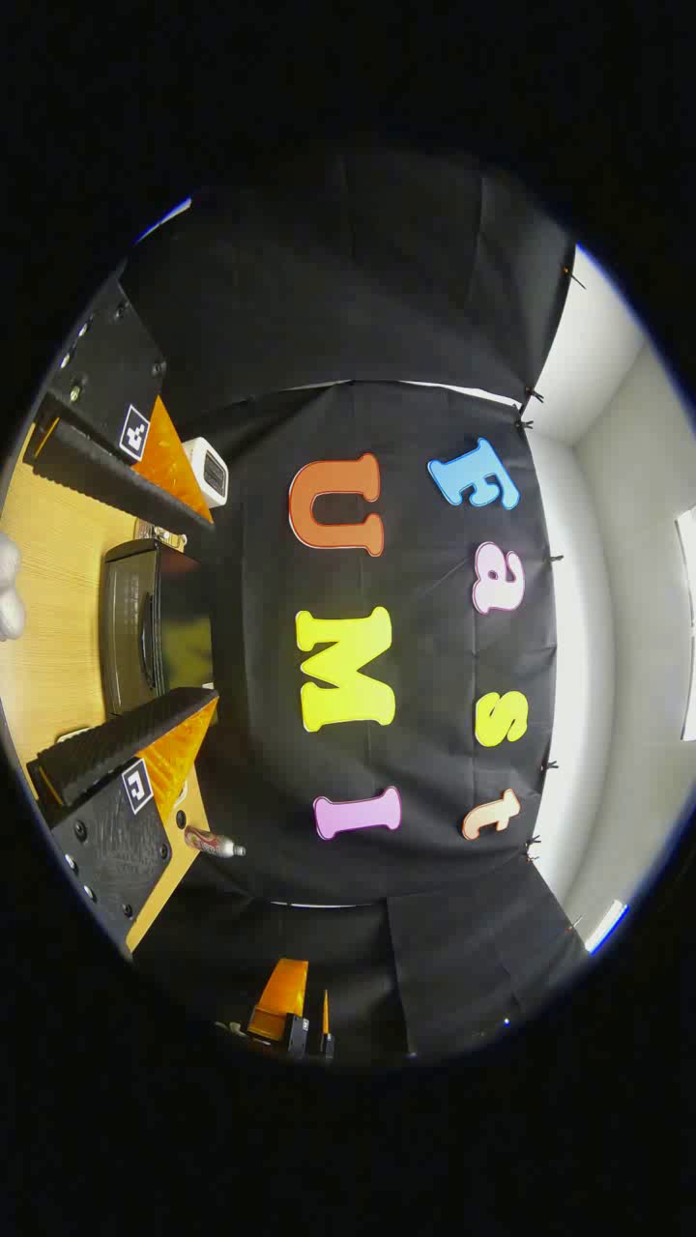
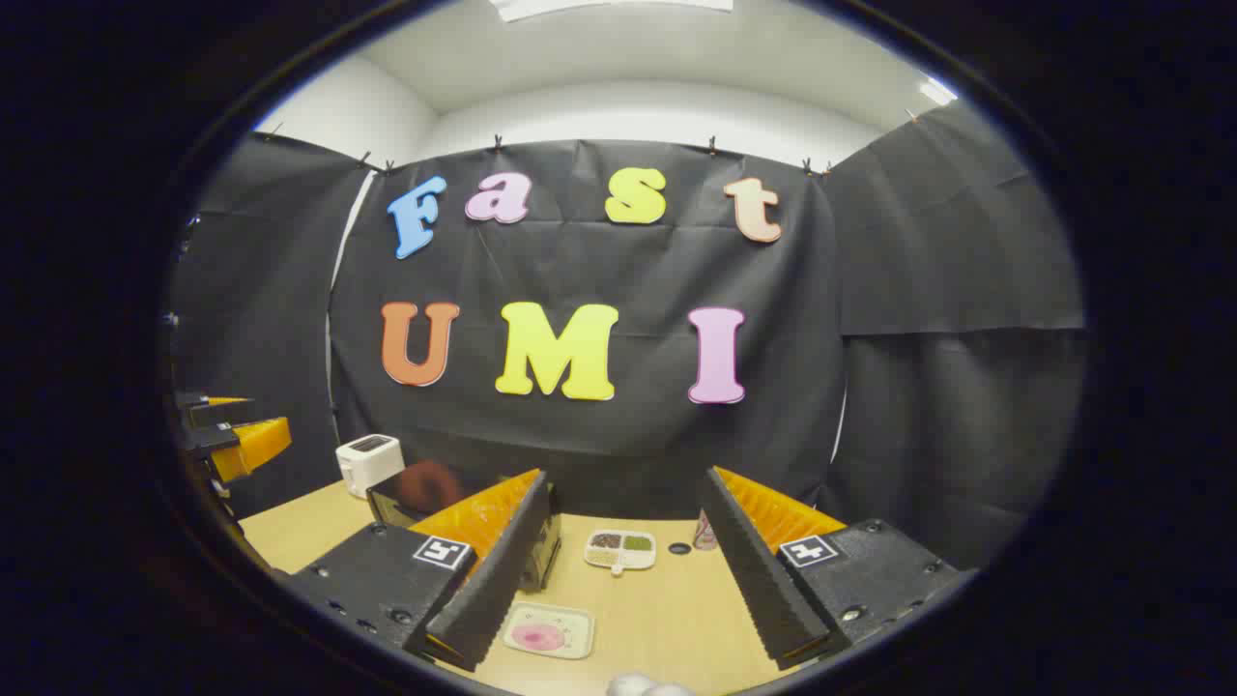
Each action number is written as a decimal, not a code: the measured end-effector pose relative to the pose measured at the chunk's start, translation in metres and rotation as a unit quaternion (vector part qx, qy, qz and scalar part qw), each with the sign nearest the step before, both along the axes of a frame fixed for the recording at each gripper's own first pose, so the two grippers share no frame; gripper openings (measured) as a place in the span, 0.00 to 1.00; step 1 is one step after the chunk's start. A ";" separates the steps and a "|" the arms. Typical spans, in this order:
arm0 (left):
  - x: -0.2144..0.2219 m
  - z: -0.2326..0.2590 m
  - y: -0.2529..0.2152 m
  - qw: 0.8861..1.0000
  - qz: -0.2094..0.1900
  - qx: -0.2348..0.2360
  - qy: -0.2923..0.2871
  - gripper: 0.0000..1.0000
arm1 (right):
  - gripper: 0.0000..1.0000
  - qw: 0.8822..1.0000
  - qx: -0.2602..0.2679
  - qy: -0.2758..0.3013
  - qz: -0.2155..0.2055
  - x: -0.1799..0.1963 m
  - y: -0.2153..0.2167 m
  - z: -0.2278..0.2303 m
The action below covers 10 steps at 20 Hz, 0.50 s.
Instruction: Open the electric oven with the left hand, put the food in, and close the electric oven.
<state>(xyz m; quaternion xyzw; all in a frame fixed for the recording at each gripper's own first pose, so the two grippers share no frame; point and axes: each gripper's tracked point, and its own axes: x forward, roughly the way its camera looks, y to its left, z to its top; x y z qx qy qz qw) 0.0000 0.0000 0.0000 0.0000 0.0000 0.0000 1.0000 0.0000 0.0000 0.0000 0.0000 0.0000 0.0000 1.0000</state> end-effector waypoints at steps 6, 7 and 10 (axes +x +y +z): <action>0.001 -0.001 -0.002 1.000 0.001 -0.003 0.001 0.96 | 0.97 1.000 -0.001 0.000 0.000 0.000 0.001 0.002; 0.003 -0.001 -0.002 1.000 0.001 -0.004 0.000 0.96 | 0.97 1.000 -0.001 -0.001 0.001 0.000 0.001 0.002; 0.006 -0.001 -0.002 1.000 0.000 -0.004 0.001 0.96 | 0.97 1.000 -0.004 -0.001 0.000 0.001 0.001 0.002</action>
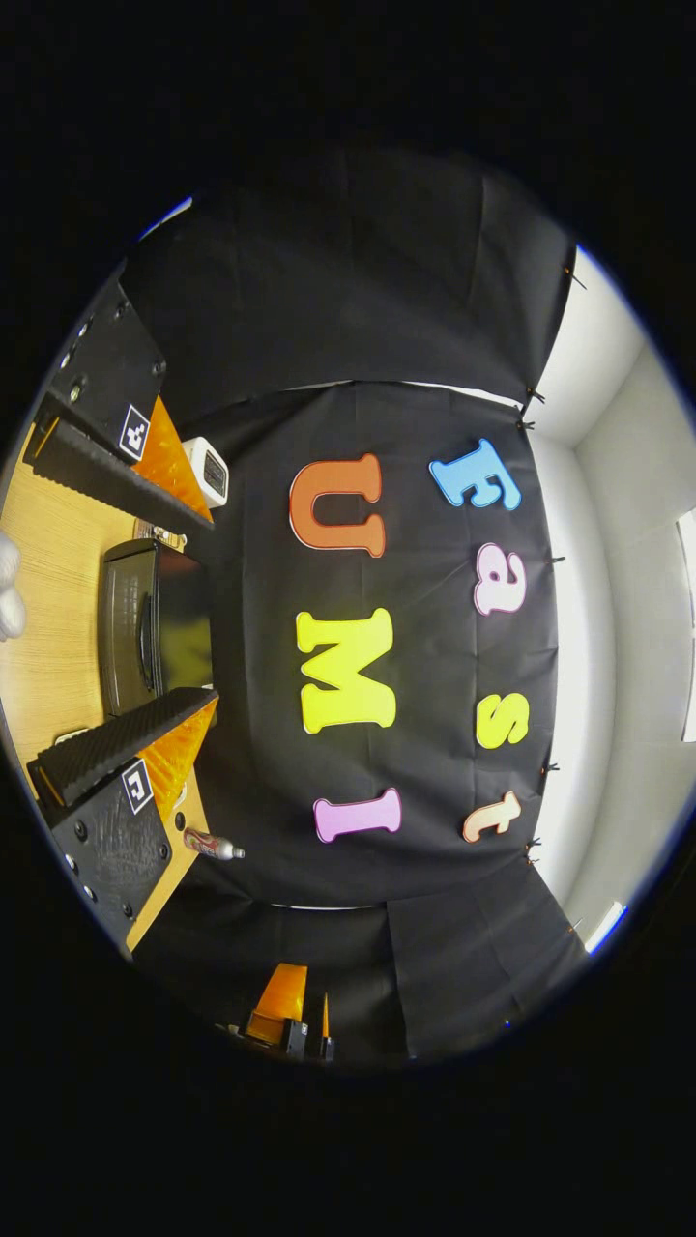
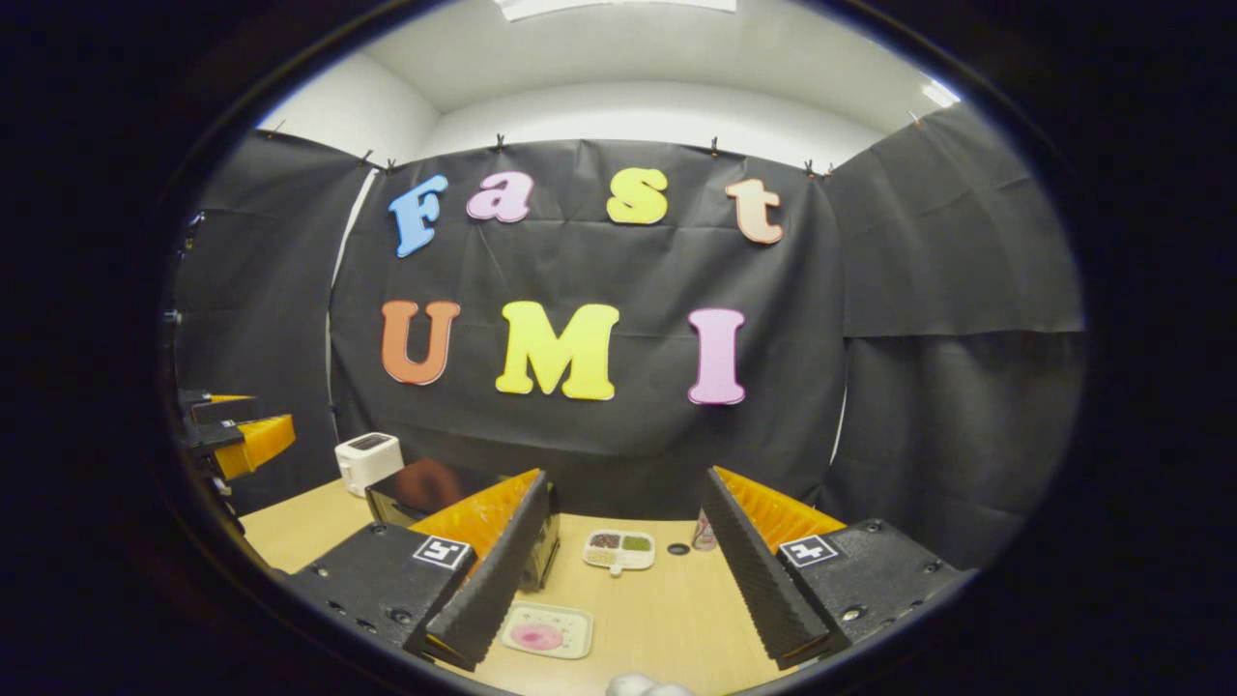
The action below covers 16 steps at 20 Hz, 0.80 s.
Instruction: Open the electric oven with the left hand, put the food in, and close the electric oven.
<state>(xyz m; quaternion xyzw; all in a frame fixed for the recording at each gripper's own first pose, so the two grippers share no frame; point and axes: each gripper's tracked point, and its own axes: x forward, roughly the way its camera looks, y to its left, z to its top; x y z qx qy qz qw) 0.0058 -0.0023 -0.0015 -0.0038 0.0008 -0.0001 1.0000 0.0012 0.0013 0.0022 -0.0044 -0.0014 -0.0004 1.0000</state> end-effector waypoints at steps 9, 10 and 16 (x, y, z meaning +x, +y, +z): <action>0.035 -0.014 -0.012 1.000 -0.014 -0.008 0.002 0.96 | 0.97 1.000 -0.004 0.001 -0.004 0.007 -0.006 0.006; 0.046 -0.018 -0.016 1.000 -0.019 -0.010 -0.001 0.96 | 0.97 1.000 -0.005 0.002 -0.006 0.008 -0.008 0.006; 0.114 -0.074 -0.040 0.998 -0.046 -0.028 0.036 0.96 | 0.97 1.000 -0.010 0.012 -0.026 0.011 -0.025 0.012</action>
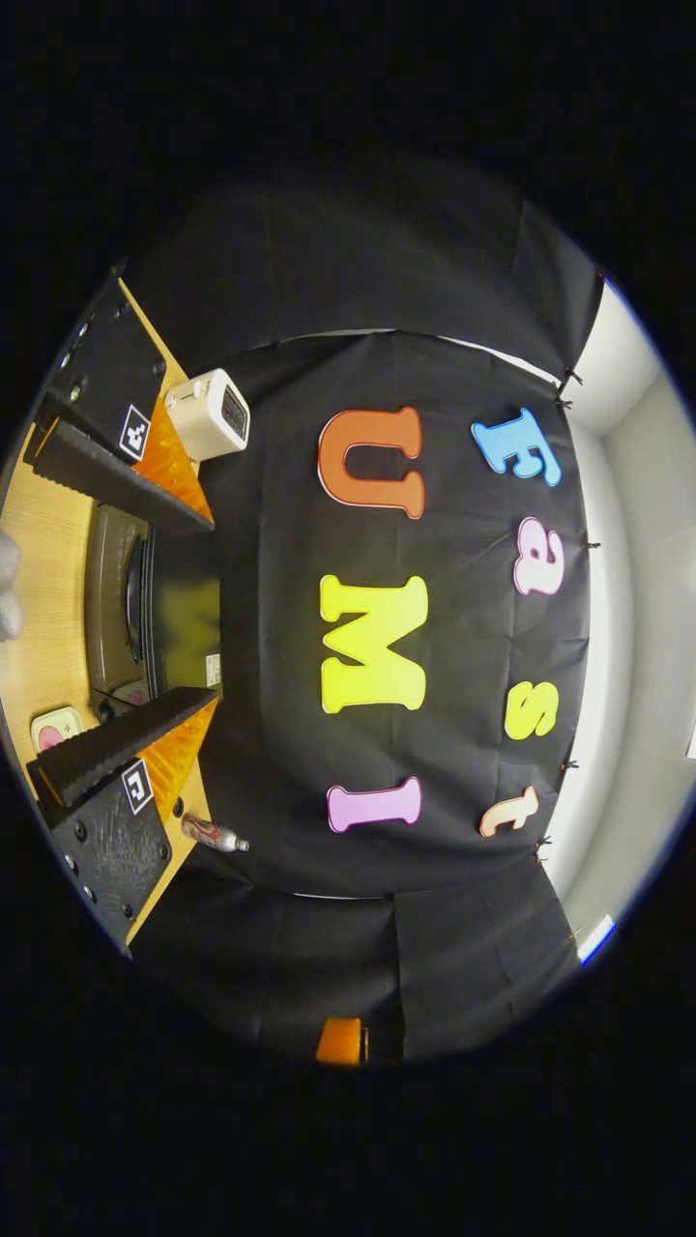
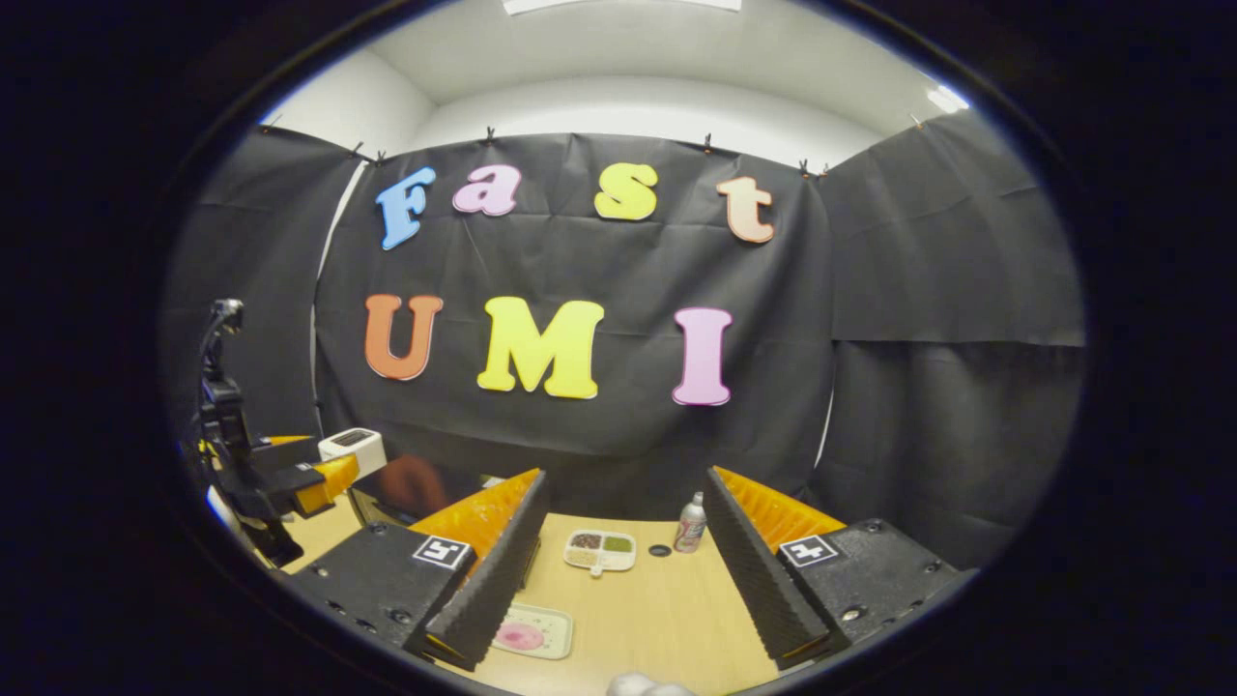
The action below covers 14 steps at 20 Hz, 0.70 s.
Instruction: Open the electric oven with the left hand, put the food in, and close the electric oven.
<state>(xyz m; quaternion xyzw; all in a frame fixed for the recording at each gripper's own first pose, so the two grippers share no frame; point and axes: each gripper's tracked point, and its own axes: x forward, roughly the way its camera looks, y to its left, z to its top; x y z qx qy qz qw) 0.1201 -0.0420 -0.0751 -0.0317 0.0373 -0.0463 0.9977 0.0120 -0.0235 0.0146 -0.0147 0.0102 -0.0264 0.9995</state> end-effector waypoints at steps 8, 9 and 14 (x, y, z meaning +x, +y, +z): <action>0.079 -0.101 -0.008 0.996 -0.003 0.011 0.089 0.96 | 0.97 0.999 -0.014 0.022 -0.038 0.000 -0.020 -0.004; 0.085 -0.111 -0.008 0.995 -0.004 0.013 0.100 0.96 | 0.97 0.999 -0.016 0.023 -0.040 0.000 -0.020 -0.003; 0.099 -0.137 -0.002 0.992 -0.003 0.031 0.121 0.97 | 0.98 0.999 -0.021 0.025 -0.039 0.002 -0.016 -0.002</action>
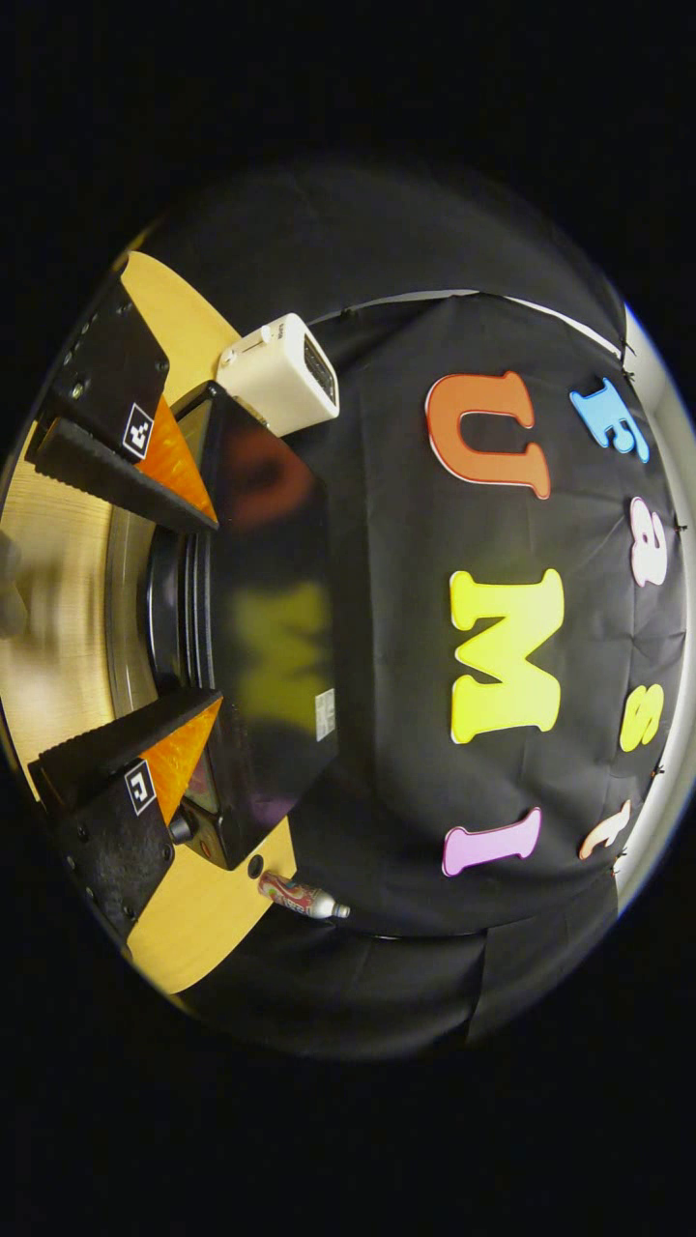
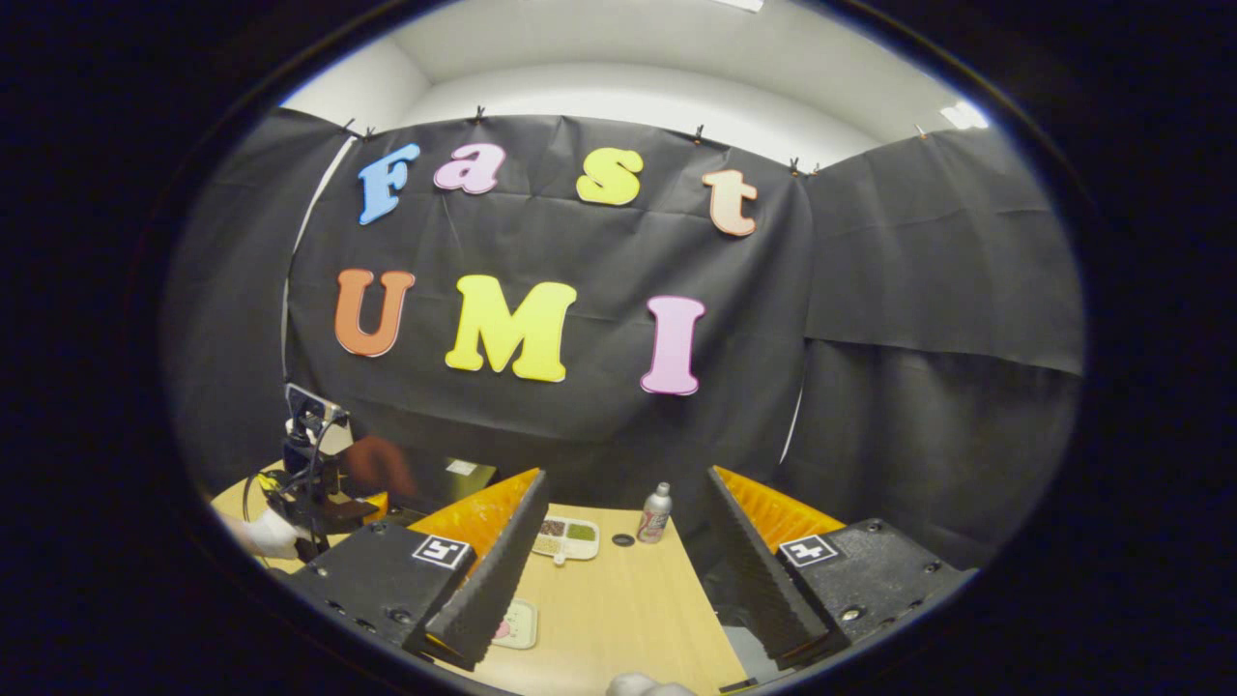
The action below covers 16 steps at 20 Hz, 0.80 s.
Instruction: Open the electric oven with the left hand, put the food in, and close the electric oven.
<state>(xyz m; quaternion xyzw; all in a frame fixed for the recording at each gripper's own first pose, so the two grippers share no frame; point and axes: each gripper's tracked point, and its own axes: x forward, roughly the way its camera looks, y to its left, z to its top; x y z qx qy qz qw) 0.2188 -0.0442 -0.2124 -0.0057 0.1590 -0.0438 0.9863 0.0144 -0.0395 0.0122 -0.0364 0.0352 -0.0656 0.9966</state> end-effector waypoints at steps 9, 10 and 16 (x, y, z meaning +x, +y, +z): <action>-0.022 -0.007 0.003 1.000 -0.009 -0.005 0.024 0.98 | 1.00 1.000 0.010 0.002 0.019 0.003 0.014 -0.006; -0.029 -0.009 0.004 1.000 -0.009 -0.006 0.026 0.98 | 1.00 1.000 0.011 0.004 0.020 0.002 0.016 -0.008; -0.067 -0.023 0.004 0.999 -0.010 -0.005 0.038 0.98 | 1.00 0.999 0.011 0.008 0.030 -0.008 0.024 -0.015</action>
